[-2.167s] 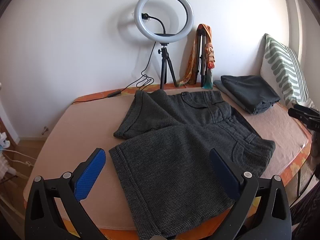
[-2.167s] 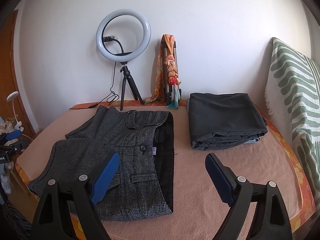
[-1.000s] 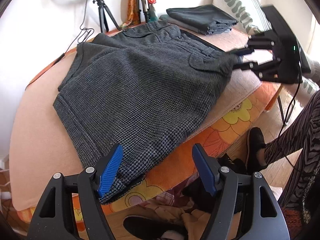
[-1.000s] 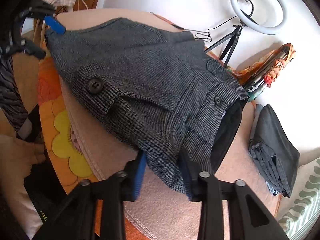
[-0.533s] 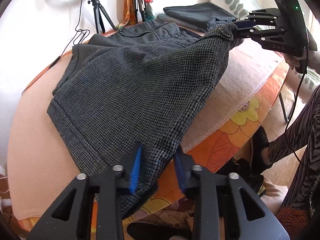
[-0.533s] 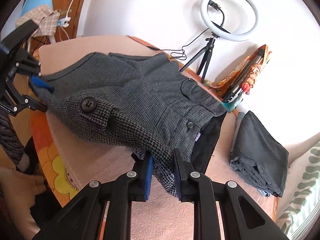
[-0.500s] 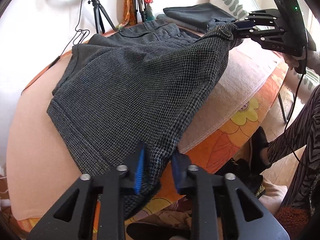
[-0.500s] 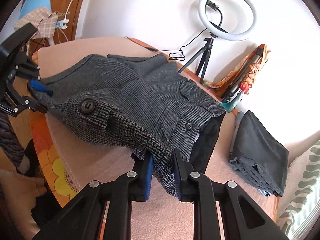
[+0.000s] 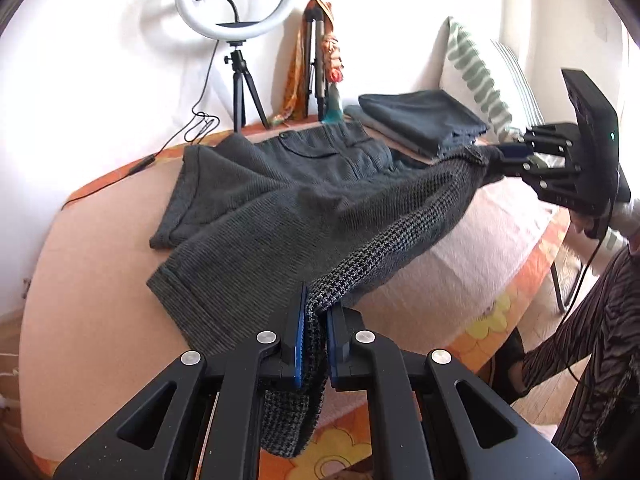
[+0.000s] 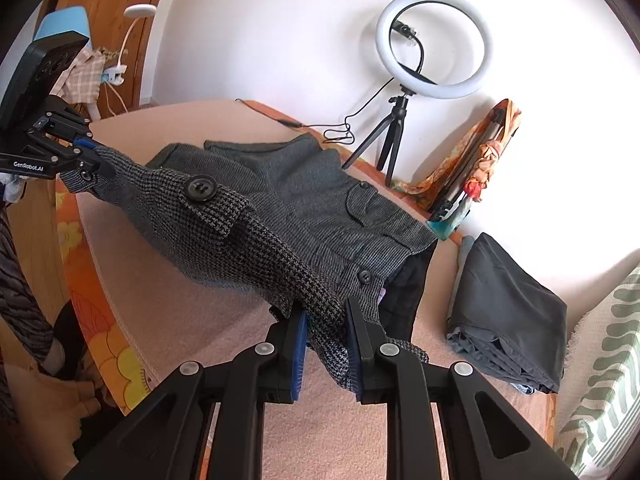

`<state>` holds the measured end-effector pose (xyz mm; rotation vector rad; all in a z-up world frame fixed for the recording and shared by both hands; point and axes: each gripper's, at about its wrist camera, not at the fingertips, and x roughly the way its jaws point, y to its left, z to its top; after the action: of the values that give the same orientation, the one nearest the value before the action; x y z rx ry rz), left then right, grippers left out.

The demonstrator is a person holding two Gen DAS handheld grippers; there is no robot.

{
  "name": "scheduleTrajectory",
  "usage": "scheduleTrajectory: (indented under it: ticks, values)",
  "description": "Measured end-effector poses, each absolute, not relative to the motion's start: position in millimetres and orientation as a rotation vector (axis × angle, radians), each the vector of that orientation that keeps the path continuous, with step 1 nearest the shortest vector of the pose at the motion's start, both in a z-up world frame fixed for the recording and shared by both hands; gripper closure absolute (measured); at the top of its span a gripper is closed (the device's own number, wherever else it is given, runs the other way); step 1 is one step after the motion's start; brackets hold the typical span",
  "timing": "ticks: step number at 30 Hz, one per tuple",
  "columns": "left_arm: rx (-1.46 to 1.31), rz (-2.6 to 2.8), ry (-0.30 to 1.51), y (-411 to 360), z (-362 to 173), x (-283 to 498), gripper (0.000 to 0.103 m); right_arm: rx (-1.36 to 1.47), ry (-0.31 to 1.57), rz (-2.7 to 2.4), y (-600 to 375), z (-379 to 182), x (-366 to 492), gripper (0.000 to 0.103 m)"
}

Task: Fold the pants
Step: 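Lift the hems and fold the shorts over toward the waistband with both grippers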

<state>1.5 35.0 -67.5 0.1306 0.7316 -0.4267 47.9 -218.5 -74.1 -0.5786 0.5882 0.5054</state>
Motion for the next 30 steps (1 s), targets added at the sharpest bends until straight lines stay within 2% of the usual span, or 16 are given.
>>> scheduleTrajectory:
  ticks: [7, 12, 17, 30]
  values:
    - [-0.084, -0.438, 0.794, 53, -84, 21, 0.096, -0.561, 0.573, 0.494, -212, -67, 52, 0.086]
    - [0.095, -0.417, 0.748, 34, -79, 9, 0.097, -0.554, 0.571, 0.477, -210, -65, 57, 0.086]
    - [0.070, -0.398, 0.687, 47, -59, 16, 0.097, -0.520, 0.563, 0.471, -209, -55, 66, 0.086]
    - [0.188, -0.327, 0.553, 55, 6, 99, 0.097, -0.482, 0.552, 0.477, -186, -20, 122, 0.087]
